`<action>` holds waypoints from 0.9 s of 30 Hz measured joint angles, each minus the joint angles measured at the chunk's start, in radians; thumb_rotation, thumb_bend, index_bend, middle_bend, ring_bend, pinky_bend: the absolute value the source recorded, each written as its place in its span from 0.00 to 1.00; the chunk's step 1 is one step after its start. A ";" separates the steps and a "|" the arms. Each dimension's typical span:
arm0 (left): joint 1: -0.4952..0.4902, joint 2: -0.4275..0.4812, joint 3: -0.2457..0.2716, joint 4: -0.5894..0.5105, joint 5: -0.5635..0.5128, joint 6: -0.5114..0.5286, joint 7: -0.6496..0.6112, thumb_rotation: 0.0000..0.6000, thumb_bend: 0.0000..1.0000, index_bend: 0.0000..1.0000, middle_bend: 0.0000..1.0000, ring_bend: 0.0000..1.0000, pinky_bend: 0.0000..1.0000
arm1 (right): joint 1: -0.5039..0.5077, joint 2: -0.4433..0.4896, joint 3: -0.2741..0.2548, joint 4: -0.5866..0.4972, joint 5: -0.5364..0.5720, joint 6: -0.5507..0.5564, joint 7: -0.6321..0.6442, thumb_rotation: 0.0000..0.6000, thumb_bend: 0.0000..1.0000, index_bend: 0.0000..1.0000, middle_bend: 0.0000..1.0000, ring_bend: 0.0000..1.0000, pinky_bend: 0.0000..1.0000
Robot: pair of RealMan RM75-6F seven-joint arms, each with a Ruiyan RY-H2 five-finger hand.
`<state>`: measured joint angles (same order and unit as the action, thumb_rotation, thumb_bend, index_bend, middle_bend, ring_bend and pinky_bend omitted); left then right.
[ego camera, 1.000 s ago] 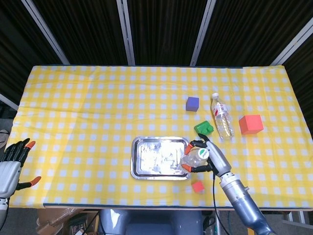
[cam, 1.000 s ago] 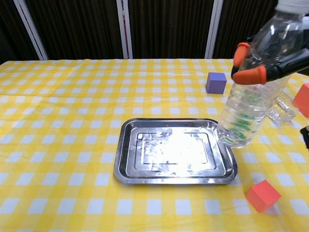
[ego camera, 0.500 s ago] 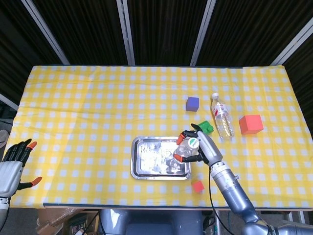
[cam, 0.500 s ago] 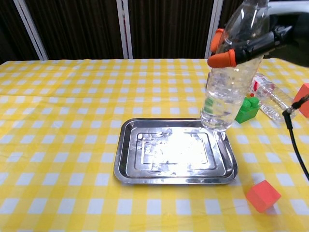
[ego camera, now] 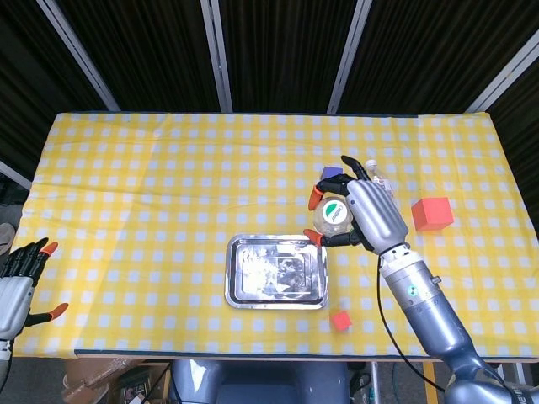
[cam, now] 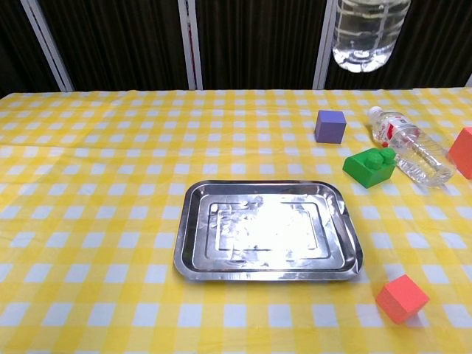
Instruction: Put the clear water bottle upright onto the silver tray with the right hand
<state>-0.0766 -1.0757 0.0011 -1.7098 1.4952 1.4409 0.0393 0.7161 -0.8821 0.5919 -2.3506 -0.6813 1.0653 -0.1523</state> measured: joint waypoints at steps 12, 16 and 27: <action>0.004 0.006 -0.001 -0.003 0.001 0.007 -0.010 1.00 0.14 0.01 0.00 0.00 0.00 | -0.002 0.074 -0.117 -0.005 0.086 -0.127 0.039 1.00 0.52 0.89 0.72 0.40 0.00; 0.004 0.005 -0.001 -0.003 -0.001 0.007 -0.008 1.00 0.14 0.01 0.00 0.00 0.00 | -0.024 -0.005 -0.202 0.013 0.063 -0.137 0.054 1.00 0.52 0.90 0.72 0.40 0.00; 0.004 0.004 -0.002 -0.003 -0.007 0.004 -0.001 1.00 0.14 0.01 0.00 0.00 0.00 | -0.085 -0.115 -0.264 0.119 -0.088 -0.190 0.214 1.00 0.55 0.90 0.72 0.42 0.00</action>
<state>-0.0722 -1.0714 -0.0012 -1.7129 1.4886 1.4446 0.0385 0.6310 -0.9976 0.3284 -2.2311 -0.7698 0.8750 0.0621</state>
